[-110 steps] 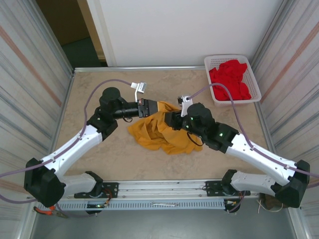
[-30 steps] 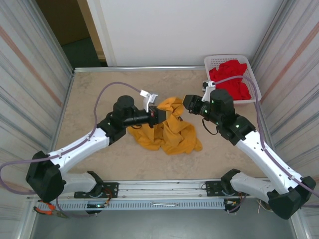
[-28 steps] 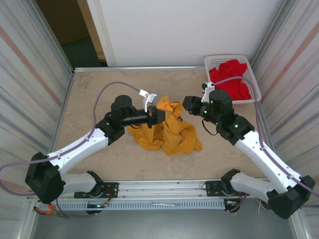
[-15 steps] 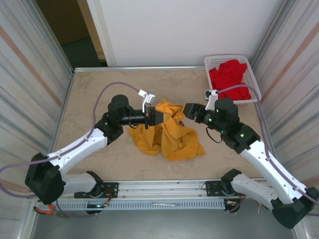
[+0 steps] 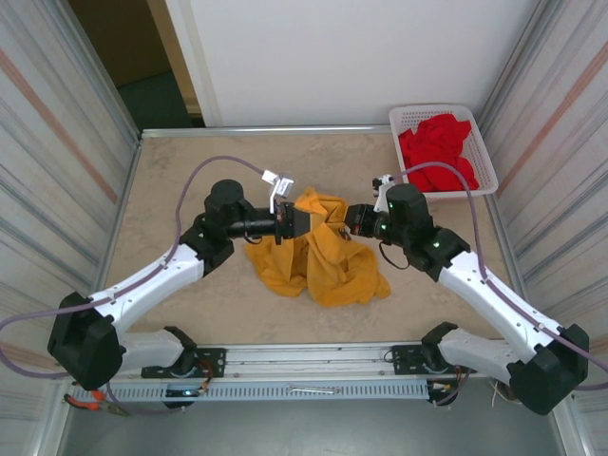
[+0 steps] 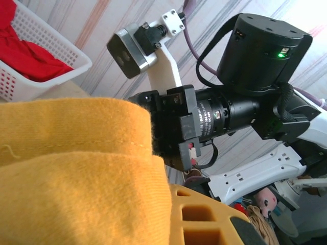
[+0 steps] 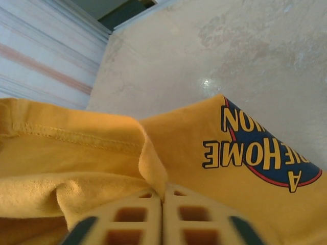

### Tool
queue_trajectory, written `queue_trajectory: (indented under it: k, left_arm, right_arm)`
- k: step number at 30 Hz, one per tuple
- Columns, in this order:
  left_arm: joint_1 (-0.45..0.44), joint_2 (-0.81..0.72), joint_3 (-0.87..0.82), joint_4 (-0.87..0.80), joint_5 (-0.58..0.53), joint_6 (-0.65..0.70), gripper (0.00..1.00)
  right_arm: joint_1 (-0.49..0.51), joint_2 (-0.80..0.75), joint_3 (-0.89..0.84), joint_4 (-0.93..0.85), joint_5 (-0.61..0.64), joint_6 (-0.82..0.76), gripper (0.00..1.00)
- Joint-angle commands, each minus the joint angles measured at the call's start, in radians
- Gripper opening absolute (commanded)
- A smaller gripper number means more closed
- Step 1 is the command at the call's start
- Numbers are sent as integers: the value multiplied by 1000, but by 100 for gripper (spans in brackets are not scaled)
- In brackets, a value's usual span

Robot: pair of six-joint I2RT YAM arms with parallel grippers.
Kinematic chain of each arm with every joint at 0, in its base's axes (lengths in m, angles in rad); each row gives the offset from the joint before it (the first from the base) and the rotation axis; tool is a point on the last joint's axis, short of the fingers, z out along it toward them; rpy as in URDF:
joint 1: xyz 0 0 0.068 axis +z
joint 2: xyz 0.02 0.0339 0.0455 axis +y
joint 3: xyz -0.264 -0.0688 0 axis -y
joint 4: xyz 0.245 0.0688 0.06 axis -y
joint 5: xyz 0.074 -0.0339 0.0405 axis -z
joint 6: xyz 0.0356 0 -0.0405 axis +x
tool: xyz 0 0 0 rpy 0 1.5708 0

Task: Fold the inside-out t-shirt

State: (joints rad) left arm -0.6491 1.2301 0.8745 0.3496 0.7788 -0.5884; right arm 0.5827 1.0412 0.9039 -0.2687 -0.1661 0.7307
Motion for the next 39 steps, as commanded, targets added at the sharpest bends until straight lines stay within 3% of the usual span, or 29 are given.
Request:
queue_trajectory:
  k: [1, 6, 9, 17, 23, 30, 39]
  left_arm:
    - [42, -38, -15, -37, -69, -2, 3]
    - [148, -50, -66, -54, -126, -51, 52]
    - [177, -60, -74, -94, -125, -35, 62]
    - [180, -123, -100, -148, -138, -11, 73]
    - [163, -130, -19, -243, -179, 43, 76]
    - [65, -29, 73, -310, -251, 114, 77]
    - [-19, 177, 158, -235, -264, 114, 78]
  right_arm:
    - [-10, -40, 107, -11, -16, -46, 0]
    - [-40, -136, 189, -13, -44, -70, 0]
    - [-55, -145, 191, 7, -84, -68, 0]
    - [-57, -158, 96, 128, -194, -77, 0]
    - [-60, -158, 68, 128, -311, -111, 0]
    - [-58, -174, 4, 144, -348, -99, 0]
    - [-54, -194, -23, 138, -352, -90, 0]
